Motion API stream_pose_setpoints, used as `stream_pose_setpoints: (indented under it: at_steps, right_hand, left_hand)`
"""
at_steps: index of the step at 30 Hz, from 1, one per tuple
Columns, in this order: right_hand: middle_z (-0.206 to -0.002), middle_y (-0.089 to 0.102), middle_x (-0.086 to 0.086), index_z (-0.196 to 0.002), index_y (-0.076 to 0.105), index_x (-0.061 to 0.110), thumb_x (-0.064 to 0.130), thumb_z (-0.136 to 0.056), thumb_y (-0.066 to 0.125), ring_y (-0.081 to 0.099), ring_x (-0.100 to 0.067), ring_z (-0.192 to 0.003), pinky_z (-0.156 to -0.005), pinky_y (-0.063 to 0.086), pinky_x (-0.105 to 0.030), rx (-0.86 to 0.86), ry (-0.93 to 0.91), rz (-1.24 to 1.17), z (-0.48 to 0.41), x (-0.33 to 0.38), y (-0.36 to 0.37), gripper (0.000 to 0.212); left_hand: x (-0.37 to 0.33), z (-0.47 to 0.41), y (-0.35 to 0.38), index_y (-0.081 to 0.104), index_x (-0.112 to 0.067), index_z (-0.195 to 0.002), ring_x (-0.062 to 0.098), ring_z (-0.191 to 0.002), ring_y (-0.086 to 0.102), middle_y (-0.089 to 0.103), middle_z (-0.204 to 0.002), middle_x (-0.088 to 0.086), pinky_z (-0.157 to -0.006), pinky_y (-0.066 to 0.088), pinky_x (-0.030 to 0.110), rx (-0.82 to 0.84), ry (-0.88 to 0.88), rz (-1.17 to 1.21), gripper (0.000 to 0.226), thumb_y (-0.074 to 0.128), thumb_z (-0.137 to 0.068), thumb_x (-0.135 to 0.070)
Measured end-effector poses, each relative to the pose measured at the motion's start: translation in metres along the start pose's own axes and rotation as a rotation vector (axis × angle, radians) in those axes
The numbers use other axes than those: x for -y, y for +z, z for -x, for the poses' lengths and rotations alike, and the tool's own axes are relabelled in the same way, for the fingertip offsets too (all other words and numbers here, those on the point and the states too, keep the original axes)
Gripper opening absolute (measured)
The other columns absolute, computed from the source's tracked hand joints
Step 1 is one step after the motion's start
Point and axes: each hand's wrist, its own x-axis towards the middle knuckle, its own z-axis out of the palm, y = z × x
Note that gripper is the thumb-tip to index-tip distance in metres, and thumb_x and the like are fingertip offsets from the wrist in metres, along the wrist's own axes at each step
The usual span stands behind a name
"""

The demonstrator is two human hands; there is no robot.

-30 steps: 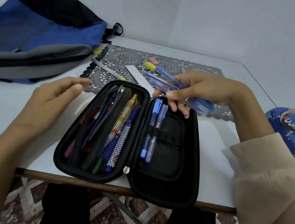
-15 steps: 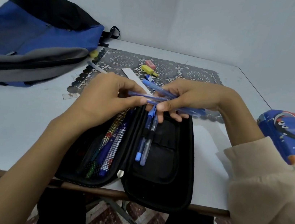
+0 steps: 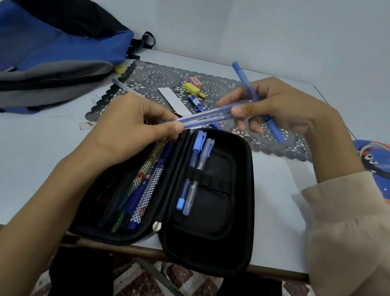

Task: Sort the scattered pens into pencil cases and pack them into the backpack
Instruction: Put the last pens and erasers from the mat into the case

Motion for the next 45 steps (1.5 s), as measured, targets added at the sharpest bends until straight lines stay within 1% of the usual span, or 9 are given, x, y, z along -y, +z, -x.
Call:
stream_pose_setpoints:
  at_steps: [8,10,15,22,27,31,40,43,45]
  right_hand:
    - [-0.072,0.069,-0.005,-0.099,0.063,-0.001,0.003,-0.09,0.057,0.057,-0.009,-0.052,-0.044,0.045,-0.013,-0.258,-0.01,-0.425,-0.024,-0.01,0.012,0.012]
    - [-0.071,0.068,-0.007,-0.099,0.061,-0.004,0.001,-0.092,0.055,0.053,-0.008,-0.049,-0.039,0.039,-0.013,-0.264,0.0,-0.43,-0.025,-0.009,0.012,0.011]
    - [-0.069,0.066,-0.006,-0.095,0.062,-0.003,0.006,-0.084,0.058,0.047,-0.008,-0.046,-0.036,0.03,-0.013,-0.195,0.059,-0.333,-0.013,-0.008,-0.002,0.014]
    - [-0.071,0.064,-0.007,-0.095,0.065,0.001,0.003,-0.088,0.061,0.046,-0.008,-0.047,-0.036,0.03,-0.013,-0.186,0.24,-0.057,-0.006,-0.008,-0.009,0.008]
    - [-0.068,0.063,-0.007,-0.088,0.061,0.004,0.002,-0.088,0.064,0.046,-0.008,-0.044,-0.036,0.033,-0.015,-0.288,0.215,0.019,-0.014,-0.01,-0.004,0.004]
    - [-0.061,0.06,-0.003,-0.095,0.061,0.001,0.006,-0.089,0.065,0.043,-0.009,-0.044,-0.037,0.031,-0.017,-0.291,0.184,0.132,-0.017,-0.009,0.0,0.009]
    - [-0.064,0.059,-0.004,-0.101,0.056,0.002,0.002,-0.093,0.058,0.044,-0.008,-0.044,-0.037,0.033,-0.016,-0.26,0.184,0.153,-0.019,-0.01,0.001,0.008]
    - [-0.069,0.06,-0.007,-0.099,0.05,0.006,0.003,-0.089,0.064,0.045,-0.011,-0.046,-0.037,0.033,-0.017,-0.275,0.198,0.092,-0.022,-0.013,0.006,0.017]
    - [-0.07,0.06,-0.009,-0.094,0.048,0.007,0.004,-0.088,0.065,0.044,-0.012,-0.046,-0.036,0.032,-0.017,-0.255,0.202,0.073,-0.025,-0.015,0.011,0.018]
  left_hand:
    - [-0.009,0.005,0.005,0.079,-0.027,-0.084,0.001,-0.064,0.063,0.073,-0.07,-0.006,-0.071,0.049,0.024,0.008,0.012,-0.084,0.019,0.079,-0.075,-0.044]
    - [-0.01,0.006,0.005,0.078,-0.031,-0.085,0.002,-0.072,0.067,0.073,-0.075,-0.01,-0.082,0.052,0.032,0.038,0.056,-0.154,0.03,0.07,-0.073,-0.058]
    - [0.008,0.012,-0.017,0.069,-0.042,-0.104,-0.001,-0.108,0.059,0.067,-0.108,-0.023,-0.106,0.034,0.057,0.066,0.106,-0.239,0.041,0.047,-0.083,-0.07]
    - [0.039,0.042,-0.026,0.057,-0.042,-0.129,-0.013,-0.13,0.038,0.05,-0.139,-0.026,-0.109,0.026,0.017,0.074,-0.051,0.01,0.046,0.055,-0.084,-0.05]
    - [0.04,0.045,-0.02,0.055,-0.041,-0.133,-0.013,-0.133,0.035,0.046,-0.143,-0.024,-0.113,0.023,0.018,0.03,-0.098,0.051,0.049,0.059,-0.085,-0.054]
    - [0.034,0.049,-0.014,0.054,-0.036,-0.134,-0.018,-0.131,0.033,0.045,-0.142,-0.025,-0.105,0.021,0.002,-0.038,-0.137,0.075,0.05,0.054,-0.085,-0.043]
    - [0.026,0.054,-0.015,0.046,-0.04,-0.141,-0.014,-0.129,0.039,0.047,-0.14,-0.03,-0.115,0.028,0.025,-0.054,-0.248,0.218,0.053,0.053,-0.089,-0.042]
    - [0.02,0.055,-0.012,0.05,-0.03,-0.14,-0.012,-0.133,0.036,0.044,-0.145,-0.023,-0.109,0.027,0.009,-0.172,-0.203,0.263,0.041,0.046,-0.1,-0.035]
    - [0.021,0.054,-0.017,0.048,-0.016,-0.141,0.002,-0.139,0.035,0.041,-0.151,-0.007,-0.101,0.027,0.002,-0.25,-0.193,0.252,0.038,0.038,-0.105,-0.021]
